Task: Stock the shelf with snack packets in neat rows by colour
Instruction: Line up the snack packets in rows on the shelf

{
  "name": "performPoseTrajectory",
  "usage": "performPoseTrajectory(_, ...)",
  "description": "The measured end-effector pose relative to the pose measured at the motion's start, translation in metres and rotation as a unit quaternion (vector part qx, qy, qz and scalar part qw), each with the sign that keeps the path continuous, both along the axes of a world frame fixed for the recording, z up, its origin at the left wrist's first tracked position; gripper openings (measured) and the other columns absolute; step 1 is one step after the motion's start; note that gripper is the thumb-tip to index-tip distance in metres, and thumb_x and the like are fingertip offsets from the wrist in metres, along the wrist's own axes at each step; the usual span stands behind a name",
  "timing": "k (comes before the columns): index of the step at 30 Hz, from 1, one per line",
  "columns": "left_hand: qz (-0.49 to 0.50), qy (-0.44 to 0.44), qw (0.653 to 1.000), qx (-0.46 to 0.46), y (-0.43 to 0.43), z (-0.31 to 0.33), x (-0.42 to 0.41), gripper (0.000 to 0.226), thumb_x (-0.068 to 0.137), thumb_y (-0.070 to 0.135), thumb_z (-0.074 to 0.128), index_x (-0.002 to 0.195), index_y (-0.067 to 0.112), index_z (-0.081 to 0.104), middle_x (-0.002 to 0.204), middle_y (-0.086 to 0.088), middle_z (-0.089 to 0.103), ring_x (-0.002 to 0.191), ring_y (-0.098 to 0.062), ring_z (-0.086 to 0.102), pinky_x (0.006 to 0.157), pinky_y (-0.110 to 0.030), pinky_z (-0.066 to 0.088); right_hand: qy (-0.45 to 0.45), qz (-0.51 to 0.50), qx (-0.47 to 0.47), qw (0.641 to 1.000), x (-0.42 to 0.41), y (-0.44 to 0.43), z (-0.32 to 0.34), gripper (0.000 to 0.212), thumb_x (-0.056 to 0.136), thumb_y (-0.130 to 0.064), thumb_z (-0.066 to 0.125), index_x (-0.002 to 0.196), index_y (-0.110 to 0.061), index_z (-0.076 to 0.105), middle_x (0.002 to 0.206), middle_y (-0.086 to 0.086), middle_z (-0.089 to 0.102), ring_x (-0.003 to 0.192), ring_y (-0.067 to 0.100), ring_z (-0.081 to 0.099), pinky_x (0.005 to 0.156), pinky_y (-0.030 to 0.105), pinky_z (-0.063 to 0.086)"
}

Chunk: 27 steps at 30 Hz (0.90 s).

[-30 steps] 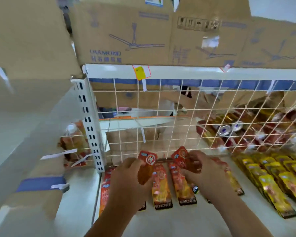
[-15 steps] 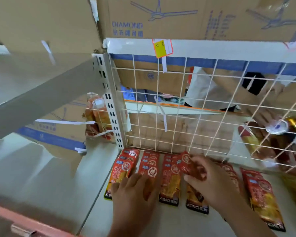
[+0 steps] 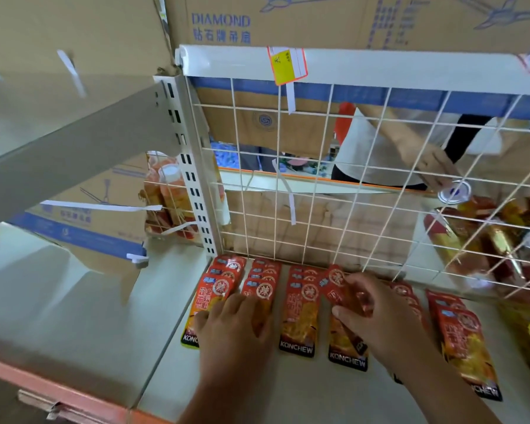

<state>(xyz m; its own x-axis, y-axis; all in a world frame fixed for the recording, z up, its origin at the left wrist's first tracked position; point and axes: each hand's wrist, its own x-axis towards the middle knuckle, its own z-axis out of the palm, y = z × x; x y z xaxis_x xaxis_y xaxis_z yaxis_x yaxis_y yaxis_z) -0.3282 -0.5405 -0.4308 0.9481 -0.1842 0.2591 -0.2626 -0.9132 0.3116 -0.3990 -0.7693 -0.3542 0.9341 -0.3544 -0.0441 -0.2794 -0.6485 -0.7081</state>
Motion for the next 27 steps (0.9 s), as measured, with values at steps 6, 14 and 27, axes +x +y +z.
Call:
performPoseTrajectory(6,-0.001,0.018,1.0,-0.004,0.003,-0.001,0.001,0.031,0.088,0.067,0.052,0.104,0.042,0.062,0.113,0.022,0.062,0.109,-0.011,0.056,0.098,-0.044,0.037,0.001,-0.005,-0.002,1.0,-0.002,0.005,-0.003,0.054,0.082,-0.045,0.078,0.13,-0.038,0.054,0.116,-0.02,0.059,0.105,0.003,0.057,0.092,0.03,0.053)
performPoseTrajectory(14,0.0,0.015,1.0,-0.006,0.004,0.0,-0.001,0.038,0.088,0.076,0.046,0.102,0.044,0.061,0.114,0.026,0.059,0.109,-0.007,0.05,0.099,-0.04,0.035,0.002,-0.008,-0.032,0.999,-0.004,0.015,-0.007,0.049,0.083,-0.05,0.075,0.125,-0.038,0.054,0.118,-0.019,0.057,0.107,0.005,0.056,0.084,0.022,0.044)
performPoseTrajectory(27,-0.277,-0.159,0.945,-0.073,0.033,-0.019,0.018,0.032,0.085,0.046,0.067,0.107,0.024,0.073,0.115,0.008,0.068,0.106,-0.018,0.059,0.095,-0.034,0.033,0.03,-0.122,-0.134,0.983,0.006,0.075,-0.024,0.041,0.082,-0.057,0.065,0.11,-0.031,0.052,0.1,-0.008,0.054,0.088,0.013,0.057,0.072,0.029,0.052)
